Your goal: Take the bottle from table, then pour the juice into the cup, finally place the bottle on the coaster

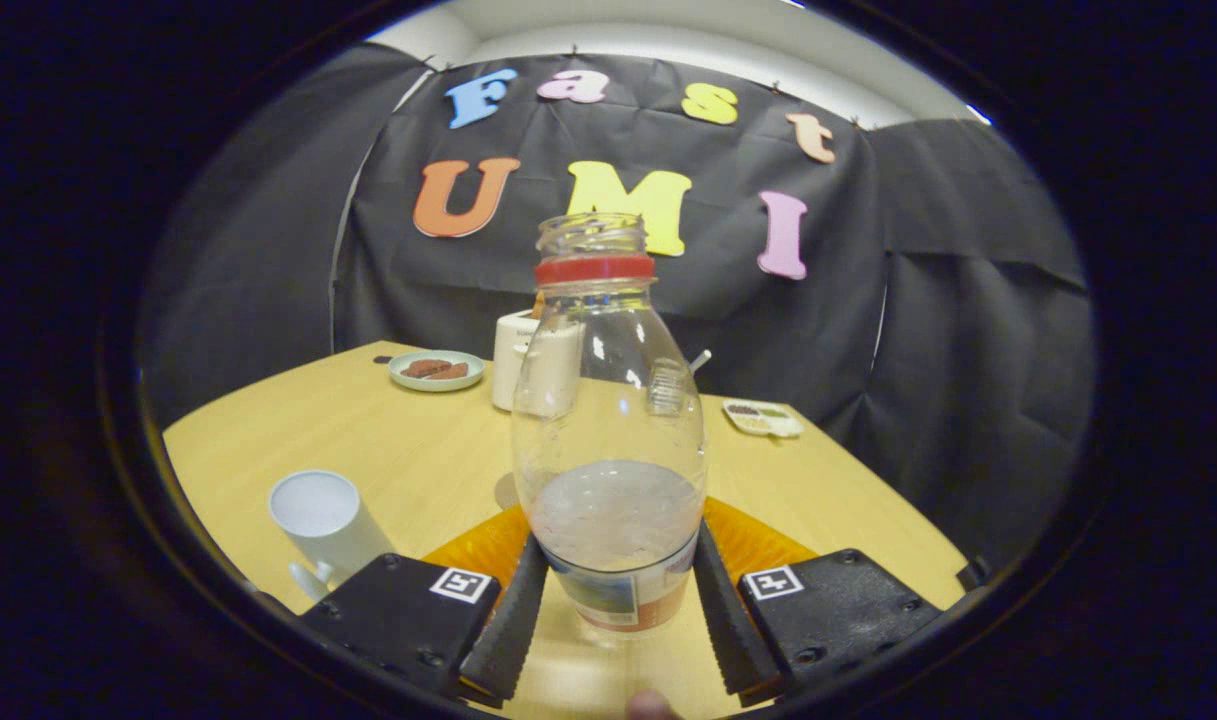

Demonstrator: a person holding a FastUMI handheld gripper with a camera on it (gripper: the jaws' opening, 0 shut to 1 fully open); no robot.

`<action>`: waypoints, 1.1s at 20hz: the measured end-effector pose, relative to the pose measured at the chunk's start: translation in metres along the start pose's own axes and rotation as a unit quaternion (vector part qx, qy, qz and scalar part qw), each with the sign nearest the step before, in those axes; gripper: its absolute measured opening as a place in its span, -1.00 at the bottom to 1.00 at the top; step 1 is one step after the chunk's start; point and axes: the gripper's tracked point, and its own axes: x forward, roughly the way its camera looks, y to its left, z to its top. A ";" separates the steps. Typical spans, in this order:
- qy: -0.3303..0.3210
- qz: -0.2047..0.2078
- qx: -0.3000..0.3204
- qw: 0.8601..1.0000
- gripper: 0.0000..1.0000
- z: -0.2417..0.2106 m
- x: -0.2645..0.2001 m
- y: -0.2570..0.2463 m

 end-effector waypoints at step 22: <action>-0.024 -0.083 -0.512 0.855 0.53 -0.014 0.007 0.034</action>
